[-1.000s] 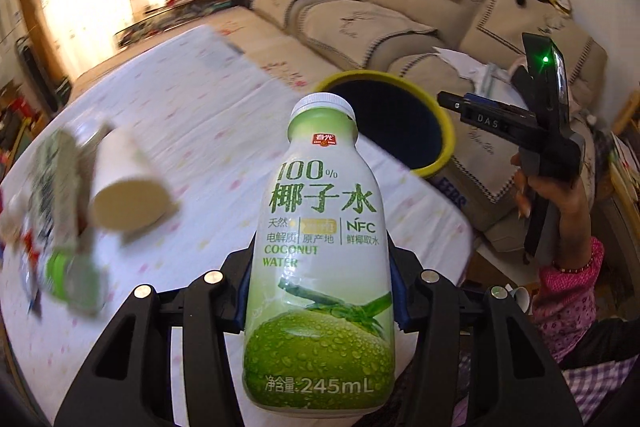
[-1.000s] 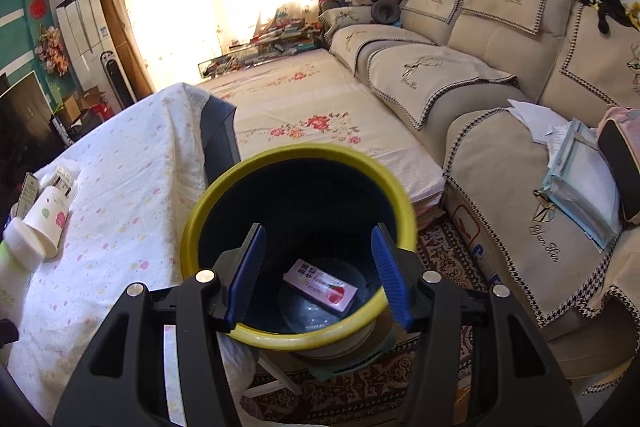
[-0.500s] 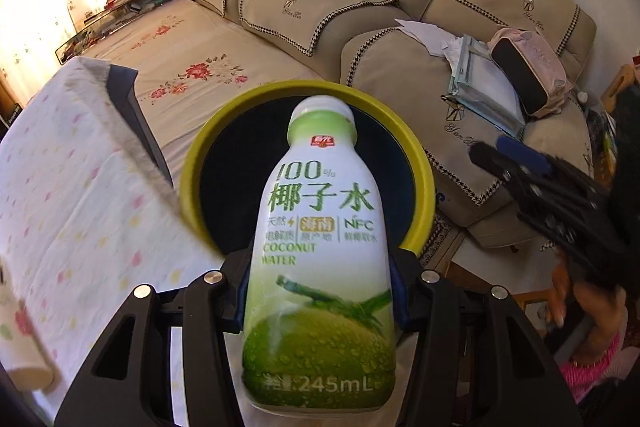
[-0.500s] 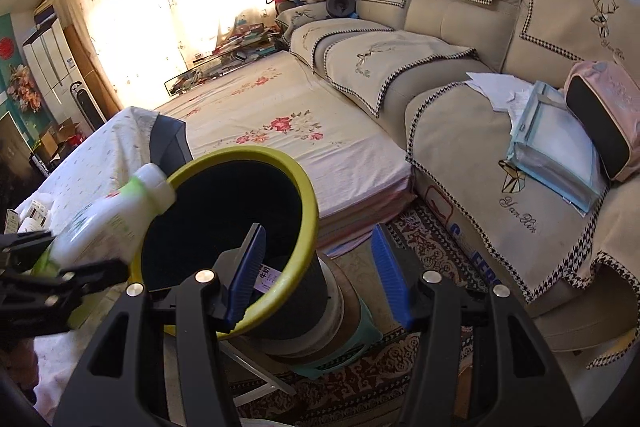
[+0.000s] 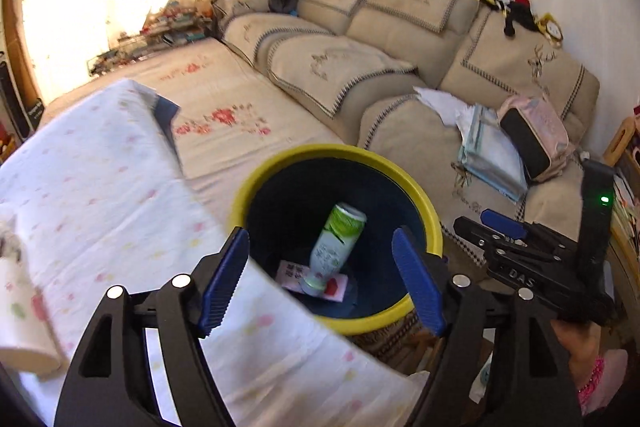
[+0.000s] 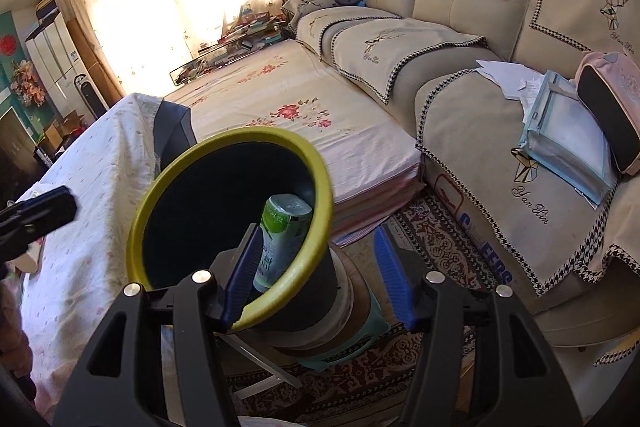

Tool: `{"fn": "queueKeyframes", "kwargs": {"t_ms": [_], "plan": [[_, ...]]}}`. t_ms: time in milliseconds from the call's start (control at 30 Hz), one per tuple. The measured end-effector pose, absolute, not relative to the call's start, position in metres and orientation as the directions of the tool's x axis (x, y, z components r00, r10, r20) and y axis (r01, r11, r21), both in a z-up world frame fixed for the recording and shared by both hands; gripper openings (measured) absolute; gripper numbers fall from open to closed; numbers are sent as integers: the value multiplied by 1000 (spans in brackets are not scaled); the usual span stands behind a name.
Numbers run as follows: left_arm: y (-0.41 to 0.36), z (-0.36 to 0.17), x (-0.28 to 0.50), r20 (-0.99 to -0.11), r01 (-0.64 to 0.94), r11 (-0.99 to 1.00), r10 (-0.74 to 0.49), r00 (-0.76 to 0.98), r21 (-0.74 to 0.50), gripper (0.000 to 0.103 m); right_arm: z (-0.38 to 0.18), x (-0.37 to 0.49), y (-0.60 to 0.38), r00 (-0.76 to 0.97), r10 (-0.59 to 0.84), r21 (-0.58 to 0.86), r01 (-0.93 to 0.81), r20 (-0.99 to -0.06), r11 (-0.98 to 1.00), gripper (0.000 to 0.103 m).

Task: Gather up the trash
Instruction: 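Carry the coconut water bottle over the bin and open the left gripper, then grasp the white paper cup with the right gripper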

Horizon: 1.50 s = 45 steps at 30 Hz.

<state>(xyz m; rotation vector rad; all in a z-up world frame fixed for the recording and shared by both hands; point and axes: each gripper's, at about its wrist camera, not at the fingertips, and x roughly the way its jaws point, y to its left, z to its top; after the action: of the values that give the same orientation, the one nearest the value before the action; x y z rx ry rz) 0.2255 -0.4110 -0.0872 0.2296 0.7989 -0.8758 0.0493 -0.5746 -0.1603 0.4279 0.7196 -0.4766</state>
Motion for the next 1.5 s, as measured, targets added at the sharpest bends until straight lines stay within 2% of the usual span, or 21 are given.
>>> {"fn": "queueKeyframes", "kwargs": {"t_ms": [267,433,600,700,833,1033,1333,1400,1500], "plan": [[-268,-40,204,-534,626,774,-571,624,-95,87,-151,77,-529,677,-202,182,451,-708,874,55],[-178,-23,207,-469,481,874,-450,760,-59,91,-141,103,-480,697,-130,162,337,-706,928,56],[-98,-23,227,-442,329,941,-331,834,-85,91,-134,130,-416,707,-33,140,185,-707,973,56],[-62,-28,241,-408,226,972,-230,883,-59,92,-131,146,-376,704,28,128,89,-710,988,56],[-33,-43,254,-385,132,988,-153,910,-81,92,-126,168,-327,702,72,99,-2,-709,995,56],[-24,-60,253,-400,116,983,-163,902,-141,95,-123,204,-273,688,89,38,-89,-720,995,56],[-21,-70,246,-401,98,985,-148,904,-142,96,-121,240,-239,698,71,-4,-105,-713,994,56],[-20,-70,246,-399,94,985,-144,905,-143,96,-121,246,-238,701,63,-11,-101,-711,995,49],[-20,-70,245,-393,83,986,-133,910,-142,96,-122,252,-239,692,69,5,-95,-719,995,22]]}}
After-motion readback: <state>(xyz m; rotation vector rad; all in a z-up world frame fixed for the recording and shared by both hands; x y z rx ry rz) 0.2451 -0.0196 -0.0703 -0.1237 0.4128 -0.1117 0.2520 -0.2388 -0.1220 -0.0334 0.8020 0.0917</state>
